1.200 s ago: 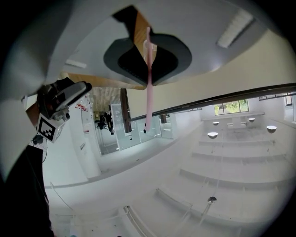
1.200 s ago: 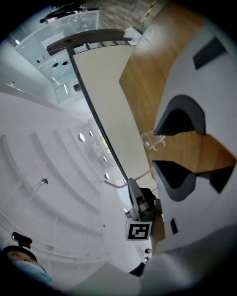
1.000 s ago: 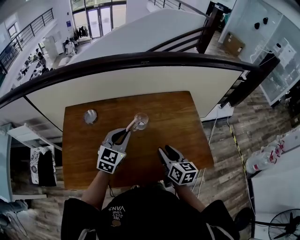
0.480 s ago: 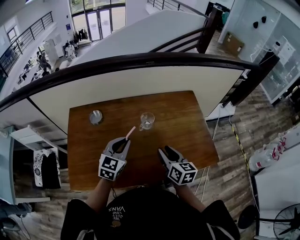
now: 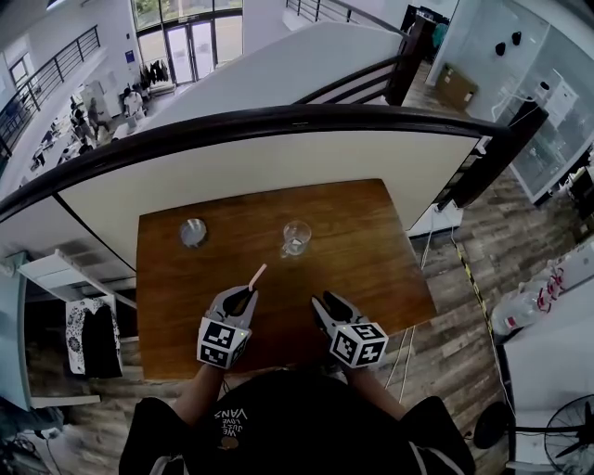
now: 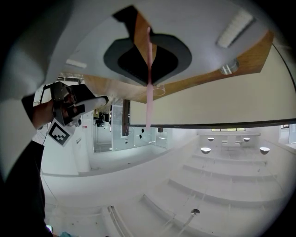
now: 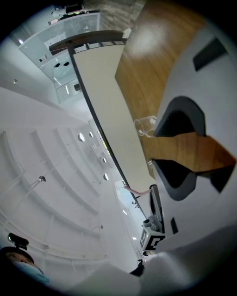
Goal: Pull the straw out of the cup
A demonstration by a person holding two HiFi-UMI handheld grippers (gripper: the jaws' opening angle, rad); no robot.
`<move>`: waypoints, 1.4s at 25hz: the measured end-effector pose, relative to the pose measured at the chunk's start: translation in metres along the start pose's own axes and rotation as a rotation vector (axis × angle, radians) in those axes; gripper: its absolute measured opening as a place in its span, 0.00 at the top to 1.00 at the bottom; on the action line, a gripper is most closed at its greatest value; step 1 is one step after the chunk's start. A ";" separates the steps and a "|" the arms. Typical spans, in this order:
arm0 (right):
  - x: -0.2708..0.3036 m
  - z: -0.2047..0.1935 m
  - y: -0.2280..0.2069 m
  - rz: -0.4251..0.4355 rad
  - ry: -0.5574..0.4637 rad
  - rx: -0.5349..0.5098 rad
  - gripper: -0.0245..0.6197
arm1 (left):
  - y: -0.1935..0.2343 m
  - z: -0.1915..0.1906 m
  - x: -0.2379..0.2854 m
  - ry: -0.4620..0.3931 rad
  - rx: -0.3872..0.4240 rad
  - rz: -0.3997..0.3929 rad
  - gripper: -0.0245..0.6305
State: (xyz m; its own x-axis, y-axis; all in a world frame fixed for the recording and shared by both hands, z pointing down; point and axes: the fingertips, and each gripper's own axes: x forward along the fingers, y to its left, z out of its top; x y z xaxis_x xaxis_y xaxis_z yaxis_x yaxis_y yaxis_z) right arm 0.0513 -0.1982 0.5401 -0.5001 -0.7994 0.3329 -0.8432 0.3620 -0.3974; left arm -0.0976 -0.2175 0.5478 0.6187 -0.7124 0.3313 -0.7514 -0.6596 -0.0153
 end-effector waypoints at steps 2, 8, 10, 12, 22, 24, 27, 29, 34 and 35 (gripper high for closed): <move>0.000 -0.004 0.004 -0.001 0.005 -0.003 0.71 | -0.001 -0.005 -0.004 0.001 -0.011 -0.003 0.91; 0.000 -0.018 0.013 0.003 0.027 -0.014 0.80 | -0.005 -0.004 -0.016 -0.015 -0.038 0.005 0.91; -0.001 -0.022 0.017 0.003 0.030 -0.018 0.84 | -0.007 -0.008 -0.020 -0.012 -0.043 0.001 0.91; -0.002 -0.025 0.019 0.002 0.034 -0.022 0.88 | -0.009 -0.011 -0.024 -0.011 -0.045 -0.001 0.91; -0.005 -0.036 0.022 -0.028 0.069 -0.066 0.94 | -0.008 -0.017 -0.030 -0.011 -0.061 0.004 0.91; -0.004 -0.034 0.021 -0.029 0.066 -0.071 0.94 | -0.008 -0.018 -0.028 -0.010 -0.059 0.003 0.91; -0.003 -0.032 0.019 -0.033 0.064 -0.076 0.94 | -0.010 -0.026 -0.025 -0.003 -0.049 -0.014 0.91; -0.003 -0.031 0.019 -0.033 0.064 -0.075 0.94 | -0.010 -0.022 -0.024 -0.005 -0.050 -0.011 0.91; 0.000 -0.029 0.016 -0.028 0.064 -0.075 0.94 | -0.011 -0.026 -0.018 0.002 -0.046 -0.021 0.91; 0.001 -0.028 0.015 -0.027 0.063 -0.075 0.94 | -0.011 -0.026 -0.017 0.003 -0.045 -0.020 0.91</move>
State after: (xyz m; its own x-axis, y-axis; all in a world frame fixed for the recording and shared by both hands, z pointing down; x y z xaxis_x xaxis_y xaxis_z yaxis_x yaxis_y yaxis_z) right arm 0.0322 -0.1802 0.5586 -0.4868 -0.7781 0.3969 -0.8676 0.3779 -0.3231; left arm -0.1061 -0.1919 0.5663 0.6330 -0.6986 0.3336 -0.7487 -0.6620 0.0342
